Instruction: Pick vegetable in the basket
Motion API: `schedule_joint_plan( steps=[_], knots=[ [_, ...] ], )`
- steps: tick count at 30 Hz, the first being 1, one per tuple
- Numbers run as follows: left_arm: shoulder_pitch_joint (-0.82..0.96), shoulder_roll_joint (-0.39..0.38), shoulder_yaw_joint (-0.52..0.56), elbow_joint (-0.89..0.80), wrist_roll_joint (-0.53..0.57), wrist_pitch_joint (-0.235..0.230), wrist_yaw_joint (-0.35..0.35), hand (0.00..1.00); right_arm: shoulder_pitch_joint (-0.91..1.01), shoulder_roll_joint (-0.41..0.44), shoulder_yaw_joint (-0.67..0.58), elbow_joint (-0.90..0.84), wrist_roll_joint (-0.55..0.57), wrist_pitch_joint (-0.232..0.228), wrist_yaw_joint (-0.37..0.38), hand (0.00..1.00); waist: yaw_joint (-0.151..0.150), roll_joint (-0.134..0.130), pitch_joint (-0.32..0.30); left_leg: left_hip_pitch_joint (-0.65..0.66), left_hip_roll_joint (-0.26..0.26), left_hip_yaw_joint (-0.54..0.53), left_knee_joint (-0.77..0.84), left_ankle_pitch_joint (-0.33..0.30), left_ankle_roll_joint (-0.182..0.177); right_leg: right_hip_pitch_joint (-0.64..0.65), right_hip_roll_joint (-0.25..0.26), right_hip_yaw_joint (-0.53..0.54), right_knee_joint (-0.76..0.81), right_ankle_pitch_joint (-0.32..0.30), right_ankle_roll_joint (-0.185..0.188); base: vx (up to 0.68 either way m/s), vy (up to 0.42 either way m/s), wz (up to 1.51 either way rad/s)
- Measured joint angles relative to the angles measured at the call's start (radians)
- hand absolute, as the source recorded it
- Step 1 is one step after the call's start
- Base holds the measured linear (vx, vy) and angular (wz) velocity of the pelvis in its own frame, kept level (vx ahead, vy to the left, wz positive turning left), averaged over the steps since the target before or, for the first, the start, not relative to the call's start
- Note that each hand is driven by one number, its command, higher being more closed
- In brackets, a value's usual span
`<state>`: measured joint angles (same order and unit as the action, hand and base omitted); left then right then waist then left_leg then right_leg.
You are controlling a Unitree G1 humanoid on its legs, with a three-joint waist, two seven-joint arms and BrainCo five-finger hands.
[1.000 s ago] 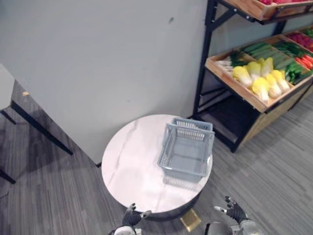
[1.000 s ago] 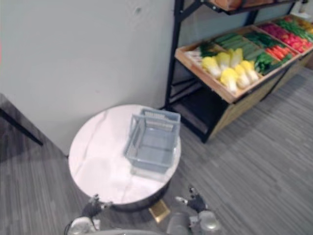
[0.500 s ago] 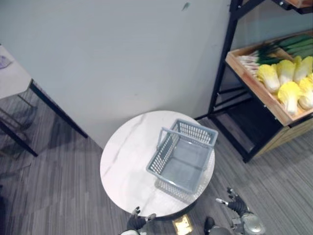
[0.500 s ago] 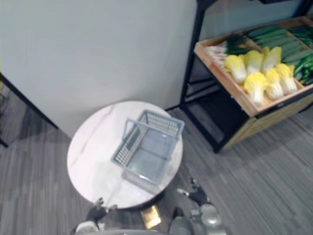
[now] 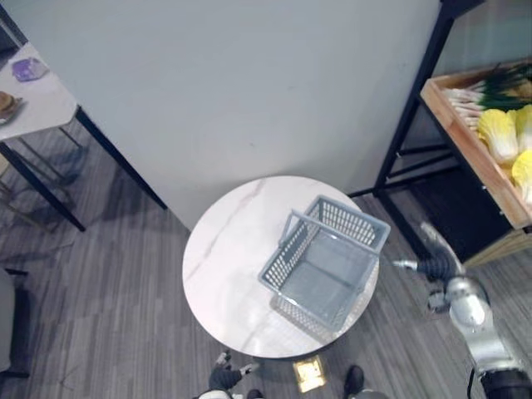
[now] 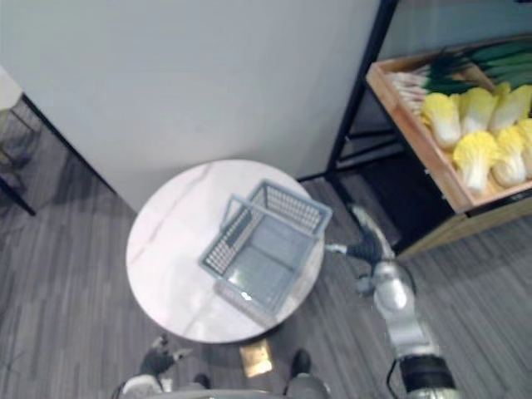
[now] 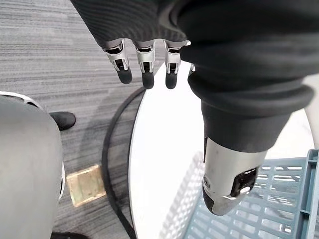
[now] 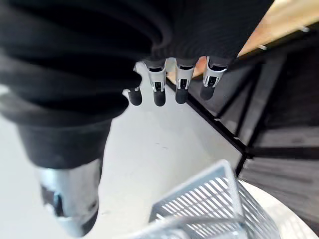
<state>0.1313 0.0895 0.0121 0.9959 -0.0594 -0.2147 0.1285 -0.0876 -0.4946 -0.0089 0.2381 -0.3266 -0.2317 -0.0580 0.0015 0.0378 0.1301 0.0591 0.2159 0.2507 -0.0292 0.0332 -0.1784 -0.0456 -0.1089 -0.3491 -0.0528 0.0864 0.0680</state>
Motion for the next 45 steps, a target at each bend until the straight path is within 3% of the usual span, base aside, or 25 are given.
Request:
schedule_joint_plan(
  steps=[3,7,13,20,34,45],
  knots=[
    [-0.002,0.003,0.035,0.01,0.026,0.008,-0.017,0.0,-0.076,-0.021,0.062,-0.034,-0.068,-0.005,0.001,0.0,0.003,0.003,0.001,-0.005,0.0,0.021,-0.004,-0.054,0.002,-0.015,0.007,0.017,-0.037,0.037,0.005,-0.08,0.067,-0.18],
    [-0.008,0.033,0.054,0.063,0.046,0.024,-0.024,0.0,-0.128,-0.017,0.171,-0.031,-0.09,-0.013,0.016,0.0,0.028,-0.014,0.006,-0.015,-0.031,0.034,0.007,-0.071,0.017,-0.017,-0.023,0.035,-0.053,0.064,0.025,-0.09,0.067,-0.09],
    [0.015,0.032,0.066,0.08,0.065,0.044,-0.024,0.0,-0.329,0.001,0.338,0.186,-0.146,0.004,0.029,0.0,0.05,-0.018,0.012,-0.056,-0.043,0.004,0.004,-0.063,0.022,-0.04,-0.036,0.017,-0.053,0.069,0.031,-0.02,0.012,0.12],
    [-0.011,0.032,0.055,0.075,0.061,0.043,-0.019,0.0,-0.545,0.032,0.362,0.486,-0.146,0.059,0.037,0.0,0.089,-0.018,0.061,-0.077,-0.048,-0.048,-0.005,-0.038,0.028,-0.042,-0.04,-0.031,-0.053,0.08,0.018,0.05,-0.001,0.21],
    [-0.03,0.034,0.03,0.057,-0.006,0.02,0.003,0.0,-0.714,0.05,0.283,0.655,-0.148,0.104,-0.009,0.0,0.105,-0.025,0.156,-0.114,-0.084,-0.1,-0.022,-0.017,0.047,-0.058,-0.073,-0.063,-0.053,0.086,0.027,0.01,0.015,0.11],
    [-0.043,0.034,0.021,0.056,-0.015,0.018,0.005,0.0,-0.756,0.049,0.285,0.723,-0.223,0.118,-0.005,0.0,0.113,-0.028,0.179,-0.127,-0.086,-0.103,-0.022,-0.016,0.048,-0.068,-0.074,-0.064,-0.052,0.087,0.027,0.01,0.001,0.0]
  ],
)
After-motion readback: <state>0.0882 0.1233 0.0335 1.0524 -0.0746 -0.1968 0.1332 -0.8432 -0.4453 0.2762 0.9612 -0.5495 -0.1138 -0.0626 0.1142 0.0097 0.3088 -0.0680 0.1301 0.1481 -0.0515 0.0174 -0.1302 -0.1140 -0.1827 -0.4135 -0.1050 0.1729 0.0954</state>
